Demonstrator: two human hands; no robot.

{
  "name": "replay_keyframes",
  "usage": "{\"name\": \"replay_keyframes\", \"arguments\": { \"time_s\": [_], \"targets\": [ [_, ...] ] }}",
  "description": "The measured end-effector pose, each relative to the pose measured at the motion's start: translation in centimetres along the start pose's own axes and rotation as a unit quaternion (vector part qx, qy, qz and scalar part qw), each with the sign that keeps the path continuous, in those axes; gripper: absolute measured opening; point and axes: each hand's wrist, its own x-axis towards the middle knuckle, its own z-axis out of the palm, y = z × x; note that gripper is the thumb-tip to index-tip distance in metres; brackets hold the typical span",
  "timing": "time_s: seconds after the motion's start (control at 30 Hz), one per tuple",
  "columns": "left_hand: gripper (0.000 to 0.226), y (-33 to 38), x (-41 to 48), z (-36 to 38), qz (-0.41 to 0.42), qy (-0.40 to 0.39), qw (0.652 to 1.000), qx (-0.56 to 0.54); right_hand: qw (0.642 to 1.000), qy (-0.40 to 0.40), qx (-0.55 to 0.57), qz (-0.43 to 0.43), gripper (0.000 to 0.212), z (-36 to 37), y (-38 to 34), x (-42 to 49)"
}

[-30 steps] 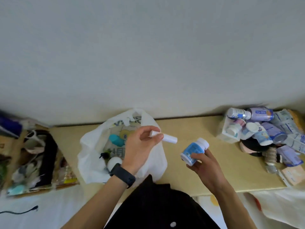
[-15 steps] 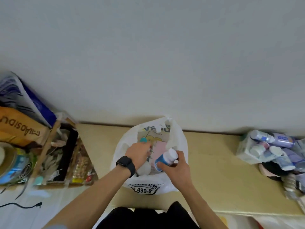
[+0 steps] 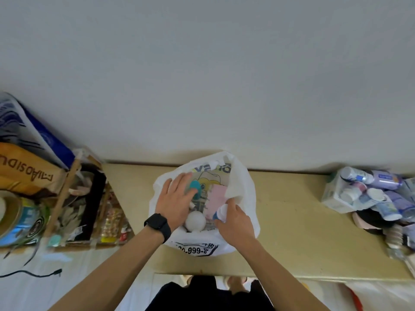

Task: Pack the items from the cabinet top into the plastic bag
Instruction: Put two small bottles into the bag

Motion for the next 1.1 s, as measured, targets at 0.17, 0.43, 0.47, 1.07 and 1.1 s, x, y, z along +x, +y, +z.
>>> {"name": "replay_keyframes", "arguments": {
  "time_s": [0.17,0.43,0.47,1.07,1.1],
  "targets": [
    [0.077,-1.1,-3.1,-0.1,-0.22,-0.069,0.969,-0.088,0.994,-0.08,-0.071,-0.018,0.059,1.8,-0.8,2.9],
    [0.085,-1.3,-4.7,-0.9,-0.234,-0.092,0.943,-0.22,0.975,-0.165,-0.143,-0.05,0.04,5.0,0.7,3.3],
    [0.085,-1.4,-4.7,-0.9,-0.231,-0.088,0.944,-0.219,0.971,-0.166,-0.16,-0.062,0.04,5.3,0.8,3.0],
    [0.077,7.7,3.8,-5.2,-0.021,-0.033,0.99,-0.133,0.996,0.076,0.025,-0.032,0.041,-7.0,3.3,-6.0],
    [0.076,9.8,4.9,-5.6,0.009,-0.037,0.99,-0.135,0.991,0.128,0.034,-0.019,0.039,-8.5,4.4,-7.0]
  ]
}}
